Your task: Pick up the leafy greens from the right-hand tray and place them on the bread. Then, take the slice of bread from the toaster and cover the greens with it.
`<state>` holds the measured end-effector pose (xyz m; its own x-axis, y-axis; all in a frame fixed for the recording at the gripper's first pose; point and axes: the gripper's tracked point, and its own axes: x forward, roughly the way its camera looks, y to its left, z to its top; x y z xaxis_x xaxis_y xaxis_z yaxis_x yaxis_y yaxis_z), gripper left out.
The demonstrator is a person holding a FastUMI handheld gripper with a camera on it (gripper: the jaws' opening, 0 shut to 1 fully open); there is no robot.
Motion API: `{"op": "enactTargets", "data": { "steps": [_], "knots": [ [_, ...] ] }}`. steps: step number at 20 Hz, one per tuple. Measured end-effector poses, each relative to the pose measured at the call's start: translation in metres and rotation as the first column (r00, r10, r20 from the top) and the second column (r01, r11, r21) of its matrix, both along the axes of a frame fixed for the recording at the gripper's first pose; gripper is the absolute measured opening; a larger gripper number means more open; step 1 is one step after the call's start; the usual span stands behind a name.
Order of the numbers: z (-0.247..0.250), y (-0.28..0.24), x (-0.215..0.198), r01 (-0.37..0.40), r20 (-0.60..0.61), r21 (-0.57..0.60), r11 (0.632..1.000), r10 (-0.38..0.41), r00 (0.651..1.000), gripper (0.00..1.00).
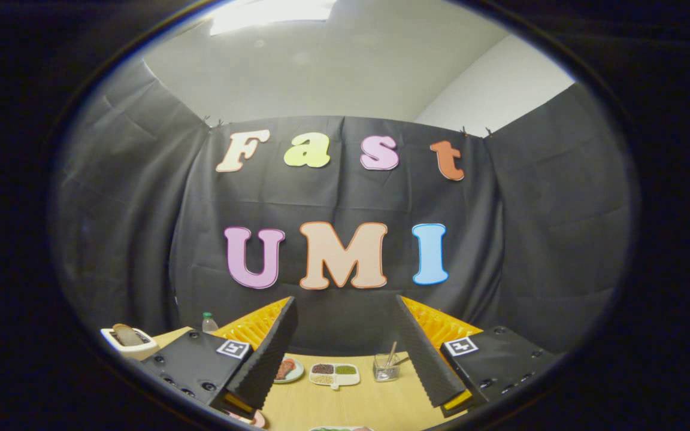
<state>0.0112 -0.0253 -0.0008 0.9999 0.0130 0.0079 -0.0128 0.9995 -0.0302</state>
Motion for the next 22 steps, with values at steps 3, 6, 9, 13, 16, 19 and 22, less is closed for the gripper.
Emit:
{"op": "enactTargets", "data": {
  "steps": [3,6,9,13,16,19,22],
  "knots": [
    [-0.007,-0.005,0.003,-0.014,-0.014,-0.007,1.000,0.014,1.000,1.00],
    [-0.010,-0.014,0.005,-0.015,-0.017,-0.004,1.000,0.015,1.000,1.00],
    [-0.013,-0.023,0.010,-0.006,-0.011,0.014,1.000,0.006,1.000,1.00],
    [-0.020,-0.025,0.015,-0.044,-0.016,0.017,0.999,0.045,0.999,1.00],
    [-0.036,-0.025,0.022,-0.127,-0.050,-0.044,0.991,0.124,0.991,1.00],
    [-0.059,-0.032,0.031,-0.189,-0.106,-0.087,0.978,0.180,0.978,1.00],
    [-0.086,-0.030,0.035,-0.274,-0.182,-0.080,0.958,0.257,0.949,1.00]
  ]
}}
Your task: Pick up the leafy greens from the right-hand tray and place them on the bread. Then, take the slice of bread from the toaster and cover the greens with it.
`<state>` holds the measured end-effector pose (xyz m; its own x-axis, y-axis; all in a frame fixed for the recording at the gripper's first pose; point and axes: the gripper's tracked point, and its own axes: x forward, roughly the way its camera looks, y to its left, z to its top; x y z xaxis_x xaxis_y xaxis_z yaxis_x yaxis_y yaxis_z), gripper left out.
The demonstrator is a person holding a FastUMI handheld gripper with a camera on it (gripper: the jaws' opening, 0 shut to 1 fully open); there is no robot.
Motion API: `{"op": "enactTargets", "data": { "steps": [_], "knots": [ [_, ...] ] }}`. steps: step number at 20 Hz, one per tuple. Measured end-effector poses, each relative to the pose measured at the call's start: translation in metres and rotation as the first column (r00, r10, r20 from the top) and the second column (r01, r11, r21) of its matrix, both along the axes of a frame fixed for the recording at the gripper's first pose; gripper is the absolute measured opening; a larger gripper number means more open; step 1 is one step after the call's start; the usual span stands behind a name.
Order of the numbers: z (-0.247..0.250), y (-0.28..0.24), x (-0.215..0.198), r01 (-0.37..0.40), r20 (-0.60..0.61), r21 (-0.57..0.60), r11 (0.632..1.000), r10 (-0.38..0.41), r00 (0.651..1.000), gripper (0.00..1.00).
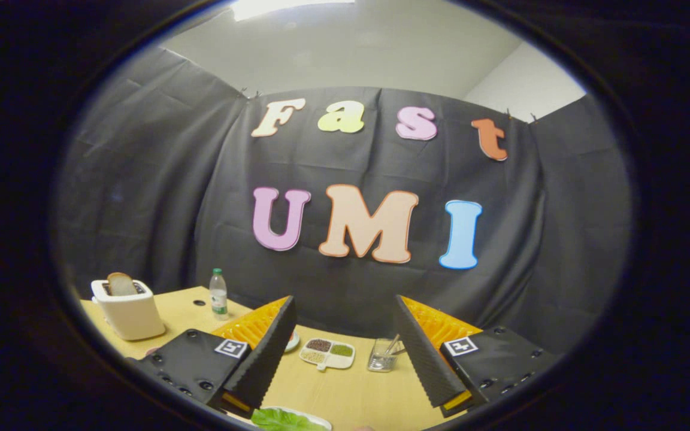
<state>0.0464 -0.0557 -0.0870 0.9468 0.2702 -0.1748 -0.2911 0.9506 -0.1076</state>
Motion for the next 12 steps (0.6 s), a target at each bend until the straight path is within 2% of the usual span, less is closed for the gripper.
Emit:
{"op": "enactTargets", "data": {
  "steps": [3,5,9,12],
  "knots": [
    [-0.030,0.001,0.003,-0.092,-0.075,-0.054,0.994,0.088,0.993,1.00],
    [-0.051,0.009,0.000,-0.179,-0.130,-0.097,0.979,0.166,0.977,1.00],
    [-0.100,0.024,-0.015,-0.354,-0.244,-0.159,0.922,0.311,0.919,1.00],
    [-0.139,0.031,-0.024,-0.449,-0.338,-0.179,0.875,0.374,0.864,1.00]
  ]
}}
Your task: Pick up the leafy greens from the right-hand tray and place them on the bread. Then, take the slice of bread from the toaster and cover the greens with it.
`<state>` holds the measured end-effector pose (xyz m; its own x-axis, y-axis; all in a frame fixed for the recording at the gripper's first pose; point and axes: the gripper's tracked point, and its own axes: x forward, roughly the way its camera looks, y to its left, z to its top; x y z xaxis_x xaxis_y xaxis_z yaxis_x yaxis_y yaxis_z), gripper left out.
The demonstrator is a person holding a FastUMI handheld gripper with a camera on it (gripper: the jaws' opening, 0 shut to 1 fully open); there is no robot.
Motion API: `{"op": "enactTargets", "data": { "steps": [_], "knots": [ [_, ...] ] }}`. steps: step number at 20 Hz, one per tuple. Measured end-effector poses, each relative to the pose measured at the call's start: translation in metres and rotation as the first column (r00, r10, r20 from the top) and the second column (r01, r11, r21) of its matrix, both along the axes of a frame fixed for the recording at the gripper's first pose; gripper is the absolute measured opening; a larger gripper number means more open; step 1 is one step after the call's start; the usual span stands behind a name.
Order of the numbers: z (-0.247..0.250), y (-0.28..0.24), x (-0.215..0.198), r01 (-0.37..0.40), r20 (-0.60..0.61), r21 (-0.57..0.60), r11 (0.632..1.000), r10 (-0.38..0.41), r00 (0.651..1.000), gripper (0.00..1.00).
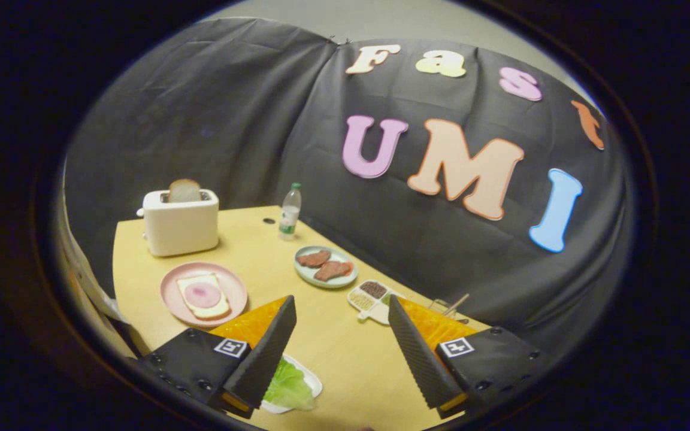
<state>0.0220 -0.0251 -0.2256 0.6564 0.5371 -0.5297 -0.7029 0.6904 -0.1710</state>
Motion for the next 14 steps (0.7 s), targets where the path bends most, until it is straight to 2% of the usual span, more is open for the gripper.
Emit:
{"op": "enactTargets", "data": {
  "steps": [3,7,14],
  "knots": [
    [-0.032,0.005,-0.010,-0.086,-0.077,-0.055,0.995,0.082,0.994,0.99],
    [-0.086,0.007,-0.039,-0.232,-0.224,-0.135,0.963,0.199,0.954,0.99],
    [-0.152,0.006,-0.069,-0.367,-0.411,-0.209,0.906,0.259,0.874,0.99]
  ]
}}
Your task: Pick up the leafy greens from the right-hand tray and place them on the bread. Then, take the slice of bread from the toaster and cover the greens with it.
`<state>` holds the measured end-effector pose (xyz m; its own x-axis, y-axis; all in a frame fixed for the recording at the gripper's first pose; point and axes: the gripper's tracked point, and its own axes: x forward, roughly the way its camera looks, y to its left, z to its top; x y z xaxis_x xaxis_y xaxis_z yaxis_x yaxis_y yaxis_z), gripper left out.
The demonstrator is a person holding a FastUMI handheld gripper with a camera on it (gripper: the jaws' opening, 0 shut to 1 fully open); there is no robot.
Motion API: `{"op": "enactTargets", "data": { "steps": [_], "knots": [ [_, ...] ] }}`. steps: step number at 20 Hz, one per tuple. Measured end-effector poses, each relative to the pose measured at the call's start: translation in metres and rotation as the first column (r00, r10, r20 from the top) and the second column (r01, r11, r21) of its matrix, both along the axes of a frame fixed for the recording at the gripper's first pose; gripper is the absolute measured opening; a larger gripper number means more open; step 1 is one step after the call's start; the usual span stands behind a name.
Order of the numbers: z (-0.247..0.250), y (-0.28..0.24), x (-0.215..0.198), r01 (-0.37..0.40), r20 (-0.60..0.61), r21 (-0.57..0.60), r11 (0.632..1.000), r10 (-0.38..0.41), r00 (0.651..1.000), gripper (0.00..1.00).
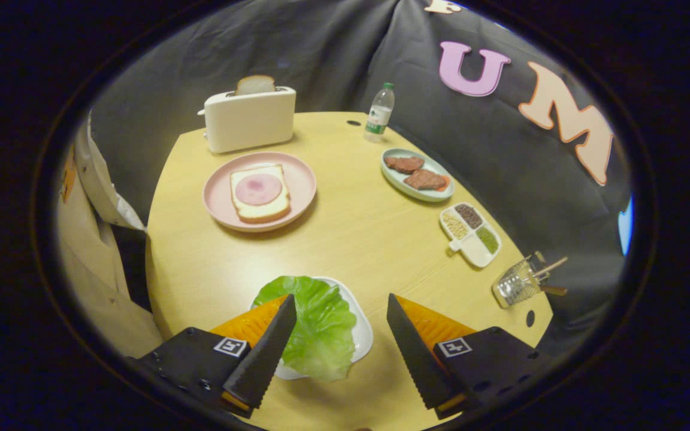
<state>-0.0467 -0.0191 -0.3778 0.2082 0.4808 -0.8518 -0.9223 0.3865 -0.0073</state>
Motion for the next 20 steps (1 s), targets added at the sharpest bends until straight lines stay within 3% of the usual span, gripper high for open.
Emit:
{"op": "enactTargets", "data": {
  "steps": [9,17,20],
  "knots": [
    [-0.062,-0.013,-0.037,-0.089,-0.193,-0.144,0.986,0.060,0.979,0.99],
    [-0.076,-0.017,-0.048,-0.100,-0.281,-0.174,0.980,0.048,0.959,0.97],
    [-0.076,-0.016,-0.049,-0.098,-0.281,-0.178,0.979,0.044,0.959,0.69]
  ]
}}
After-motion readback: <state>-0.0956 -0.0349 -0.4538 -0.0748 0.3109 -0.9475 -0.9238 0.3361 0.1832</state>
